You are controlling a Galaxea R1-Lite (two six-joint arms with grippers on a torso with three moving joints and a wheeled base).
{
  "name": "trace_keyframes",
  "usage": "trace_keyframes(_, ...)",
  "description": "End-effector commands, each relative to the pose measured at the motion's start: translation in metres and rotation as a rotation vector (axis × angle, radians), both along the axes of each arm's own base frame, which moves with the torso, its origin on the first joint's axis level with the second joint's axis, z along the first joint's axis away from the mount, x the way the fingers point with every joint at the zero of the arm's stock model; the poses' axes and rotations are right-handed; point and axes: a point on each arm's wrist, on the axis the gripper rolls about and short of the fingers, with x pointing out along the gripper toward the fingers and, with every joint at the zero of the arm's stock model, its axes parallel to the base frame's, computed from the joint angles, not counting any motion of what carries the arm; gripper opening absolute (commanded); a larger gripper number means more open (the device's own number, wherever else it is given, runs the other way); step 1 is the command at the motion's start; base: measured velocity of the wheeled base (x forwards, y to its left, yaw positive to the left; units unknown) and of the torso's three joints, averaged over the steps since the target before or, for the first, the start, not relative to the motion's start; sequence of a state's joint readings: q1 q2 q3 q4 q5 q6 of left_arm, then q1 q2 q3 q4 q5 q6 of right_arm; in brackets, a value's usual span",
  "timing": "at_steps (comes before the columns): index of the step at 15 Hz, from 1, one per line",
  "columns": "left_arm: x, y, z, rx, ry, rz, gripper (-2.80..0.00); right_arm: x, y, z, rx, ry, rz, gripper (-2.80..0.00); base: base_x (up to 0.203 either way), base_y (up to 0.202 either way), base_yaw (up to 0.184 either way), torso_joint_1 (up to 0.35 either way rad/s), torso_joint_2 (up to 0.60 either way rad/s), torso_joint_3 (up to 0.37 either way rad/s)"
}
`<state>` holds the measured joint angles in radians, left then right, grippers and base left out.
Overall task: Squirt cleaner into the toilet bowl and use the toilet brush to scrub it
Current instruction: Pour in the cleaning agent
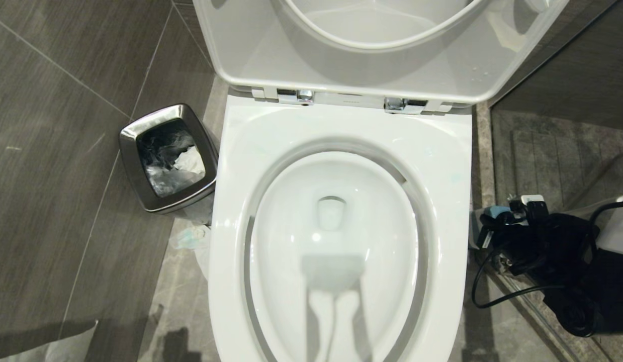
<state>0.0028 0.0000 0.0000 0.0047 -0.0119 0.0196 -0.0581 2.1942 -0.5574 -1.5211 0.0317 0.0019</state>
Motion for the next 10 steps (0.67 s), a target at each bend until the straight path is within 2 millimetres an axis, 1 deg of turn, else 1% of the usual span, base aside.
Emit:
trace_keyframes(1, 0.000, 0.000, 0.000, 0.000, 0.003, 0.000, -2.80, 0.004, 0.000, 0.000, -0.003, -0.016, 0.002, -2.80, 0.000, 0.000, 0.000, 0.000, 0.00, 0.000)
trace_keyframes(3, 0.000, 0.000, 0.000, -0.001, 0.003, 0.000, -2.80, 0.013, 0.002, 0.003, -0.016, -0.048, 0.011, -2.80, 0.000, 0.000, 0.000, 0.000, 0.00, 0.000)
trace_keyframes(4, 0.000, 0.000, 0.000, 0.000, 0.003, 0.000, -2.80, 0.020, 0.007, 0.007, -0.025, -0.075, 0.020, -2.80, 0.000, 0.000, 0.000, 0.000, 0.00, 0.000)
trace_keyframes(8, 0.000, 0.000, -0.001, 0.000, 0.004, 0.000, -2.80, 0.022, 0.013, 0.007, -0.015, -0.081, 0.046, -2.80, 0.000, 0.000, 0.000, 0.000, 0.00, 0.000)
trace_keyframes(10, 0.000, 0.000, -0.001, 0.000, 0.005, 0.000, -2.80, 0.026, 0.016, 0.009, -0.012, -0.097, 0.057, -2.80, 0.000, 0.000, 0.000, 0.000, 0.00, 0.000)
